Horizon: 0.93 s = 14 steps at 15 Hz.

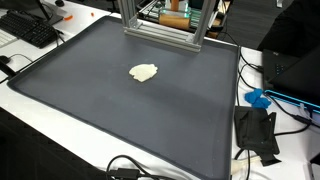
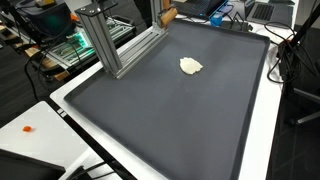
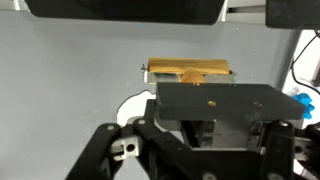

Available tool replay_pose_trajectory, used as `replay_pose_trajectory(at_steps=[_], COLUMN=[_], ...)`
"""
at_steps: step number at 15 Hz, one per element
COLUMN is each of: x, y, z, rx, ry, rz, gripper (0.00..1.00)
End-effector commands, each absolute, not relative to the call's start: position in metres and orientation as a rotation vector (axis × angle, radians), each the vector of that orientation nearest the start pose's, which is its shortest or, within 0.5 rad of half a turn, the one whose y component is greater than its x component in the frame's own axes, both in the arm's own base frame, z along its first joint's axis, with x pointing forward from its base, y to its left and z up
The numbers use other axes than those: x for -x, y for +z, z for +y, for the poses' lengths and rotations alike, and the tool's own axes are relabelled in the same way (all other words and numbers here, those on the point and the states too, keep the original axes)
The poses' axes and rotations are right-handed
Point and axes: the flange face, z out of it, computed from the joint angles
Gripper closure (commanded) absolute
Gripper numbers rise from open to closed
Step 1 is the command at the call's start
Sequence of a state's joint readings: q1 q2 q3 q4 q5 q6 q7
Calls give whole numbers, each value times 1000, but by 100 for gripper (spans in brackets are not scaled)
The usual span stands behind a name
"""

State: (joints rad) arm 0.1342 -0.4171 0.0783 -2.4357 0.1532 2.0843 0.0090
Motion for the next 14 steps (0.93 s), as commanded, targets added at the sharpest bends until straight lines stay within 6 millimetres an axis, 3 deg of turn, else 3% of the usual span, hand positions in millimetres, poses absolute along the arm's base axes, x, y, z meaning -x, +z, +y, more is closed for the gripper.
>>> replay_pose_trajectory(at_steps=[1, 6, 14], x=[-383, -359, -334], y=[474, 481, 475], z=[102, 103, 105], rx=[3002, 3009, 2995], ry=[-88, -85, -82], rz=[-261, -291, -292], gripper=[44, 44, 44])
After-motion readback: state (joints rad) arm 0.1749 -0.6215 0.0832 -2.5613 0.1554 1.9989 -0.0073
